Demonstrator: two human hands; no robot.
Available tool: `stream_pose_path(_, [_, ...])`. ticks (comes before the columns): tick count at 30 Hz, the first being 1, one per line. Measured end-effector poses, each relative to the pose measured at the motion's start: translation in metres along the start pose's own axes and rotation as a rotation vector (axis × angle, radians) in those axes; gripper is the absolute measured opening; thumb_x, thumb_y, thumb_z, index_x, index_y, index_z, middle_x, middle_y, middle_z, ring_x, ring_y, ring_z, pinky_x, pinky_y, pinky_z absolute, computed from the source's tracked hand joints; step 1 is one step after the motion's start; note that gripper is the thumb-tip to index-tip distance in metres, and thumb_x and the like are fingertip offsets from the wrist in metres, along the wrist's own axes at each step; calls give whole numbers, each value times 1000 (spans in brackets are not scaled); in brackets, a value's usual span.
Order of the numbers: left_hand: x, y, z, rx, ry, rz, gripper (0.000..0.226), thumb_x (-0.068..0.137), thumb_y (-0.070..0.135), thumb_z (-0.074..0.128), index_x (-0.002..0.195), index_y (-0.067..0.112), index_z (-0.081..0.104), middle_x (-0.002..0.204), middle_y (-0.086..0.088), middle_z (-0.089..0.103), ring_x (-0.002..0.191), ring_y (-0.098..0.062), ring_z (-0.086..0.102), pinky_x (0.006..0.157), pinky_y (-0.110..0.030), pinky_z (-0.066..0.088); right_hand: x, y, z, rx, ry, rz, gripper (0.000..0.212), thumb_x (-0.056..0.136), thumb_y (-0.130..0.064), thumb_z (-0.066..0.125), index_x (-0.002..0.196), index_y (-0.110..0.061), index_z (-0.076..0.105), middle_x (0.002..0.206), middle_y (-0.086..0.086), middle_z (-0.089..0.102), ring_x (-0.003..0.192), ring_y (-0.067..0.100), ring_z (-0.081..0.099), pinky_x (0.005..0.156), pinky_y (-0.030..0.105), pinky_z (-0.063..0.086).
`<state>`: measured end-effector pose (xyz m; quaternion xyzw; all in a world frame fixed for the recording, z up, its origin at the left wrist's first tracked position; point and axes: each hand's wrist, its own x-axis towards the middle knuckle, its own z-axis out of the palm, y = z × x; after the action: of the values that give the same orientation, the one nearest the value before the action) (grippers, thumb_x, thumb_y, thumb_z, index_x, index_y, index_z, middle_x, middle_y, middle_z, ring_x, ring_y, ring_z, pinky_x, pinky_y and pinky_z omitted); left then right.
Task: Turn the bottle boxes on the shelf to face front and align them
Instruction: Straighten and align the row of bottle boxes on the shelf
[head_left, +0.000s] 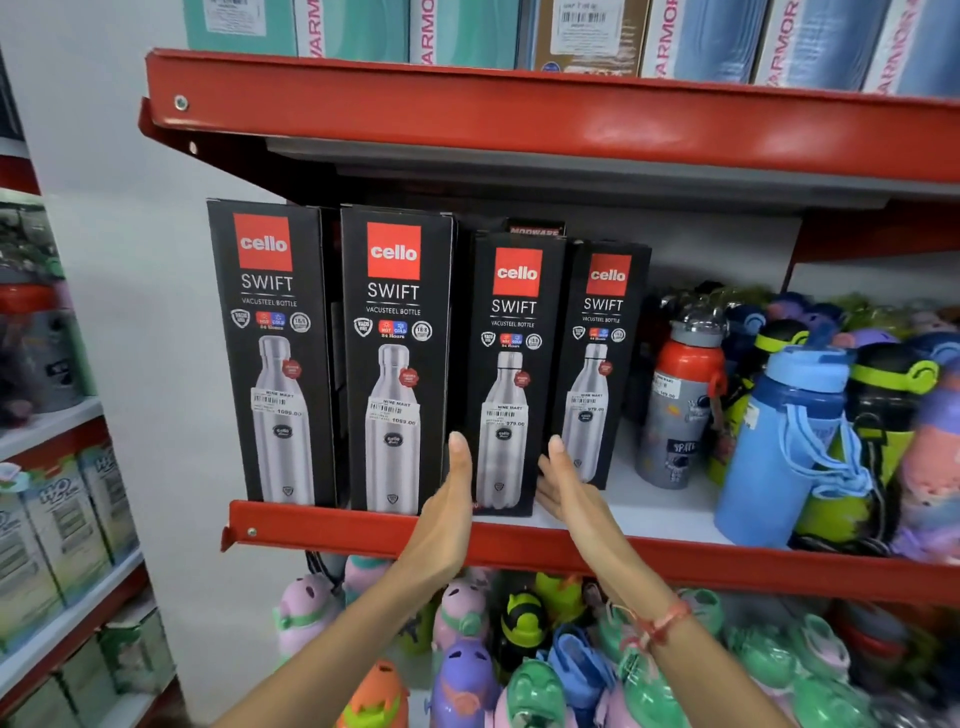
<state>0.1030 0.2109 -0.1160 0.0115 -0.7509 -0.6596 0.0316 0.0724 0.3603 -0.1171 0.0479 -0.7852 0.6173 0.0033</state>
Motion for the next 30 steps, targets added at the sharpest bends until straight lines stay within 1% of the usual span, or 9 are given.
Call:
stream_pose_path(3, [0, 4, -5, -74, 10, -74, 123, 52, 94, 11, 151, 21, 15, 159, -5, 17, 147, -26, 16, 120, -51, 9, -16, 2, -3, 6, -37, -21, 112, 59, -98, 31, 141, -22, 46, 145, 0, 51, 128, 16, 52, 116, 43, 30])
stream_pose_path(7, [-17, 1, -8, -55, 41, -1, 134, 43, 102, 12, 150, 23, 20, 158, -4, 22, 146, -22, 20, 121, -48, 11, -27, 5, -2, -45, 5, -32, 120, 62, -97, 27, 127, 1, 51, 133, 13, 60, 119, 27, 59, 110, 48, 36])
stream_pose_path(10, [-30, -6, -12, -21, 39, 66, 133, 41, 102, 9, 150, 26, 20, 159, -2, 22, 146, -18, 22, 121, -46, 11, -38, 4, -2, -60, -3, -62, 115, 62, -96, 27, 119, -2, 59, 127, 15, 64, 115, 31, 61, 108, 48, 37])
stream_pose_path(14, [-35, -2, -12, -8, 29, 61, 136, 40, 102, 8, 149, 22, 24, 158, -7, 26, 144, -21, 27, 120, -47, 13, -45, 0, -1, -86, -4, -123, 117, 68, -93, 27, 130, 6, 38, 130, 30, 50, 119, 38, 53, 108, 55, 34])
stream_pose_path(19, [-40, -2, -12, 14, 54, 73, 118, 56, 89, 4, 147, 18, 31, 155, -9, 33, 141, -22, 34, 120, -46, 17, -42, 2, -5, -103, -35, -131, 114, 70, -91, 27, 130, 6, 40, 130, 28, 52, 120, 35, 55, 108, 51, 35])
stream_pose_path(22, [-40, -5, -9, 24, 216, 194, 110, 63, 91, 7, 138, 20, 47, 144, -5, 50, 132, -19, 46, 115, -42, 29, -38, 7, -11, -62, -47, -126, 107, 71, -90, 28, 135, -6, 50, 137, 12, 58, 125, 24, 55, 113, 47, 33])
stream_pose_path(25, [-38, -2, 1, -14, 435, 463, 63, 84, 75, 20, 109, 33, 62, 115, 8, 67, 110, -7, 61, 98, -30, 45, -29, 10, -25, 59, 49, -170, 89, 76, -84, 32, 131, -18, 58, 129, 2, 64, 120, 13, 57, 112, 41, 35])
stream_pose_path(28, [-26, 12, 27, -39, 287, 534, 38, 94, 52, 32, 102, 32, 63, 103, 8, 70, 101, -6, 65, 96, -37, 49, -13, 10, -43, 165, 161, -151, 65, 83, -74, 35, 117, -25, 61, 125, 4, 64, 117, 17, 58, 110, 44, 38])
stream_pose_path(30, [-16, 21, 54, -32, 64, 449, 46, 93, 57, 31, 117, 30, 59, 122, 5, 65, 115, -7, 59, 105, -39, 43, -2, 12, -52, 168, 188, -123, 62, 87, -72, 35, 123, -27, 56, 135, 7, 57, 125, 22, 51, 111, 49, 35])
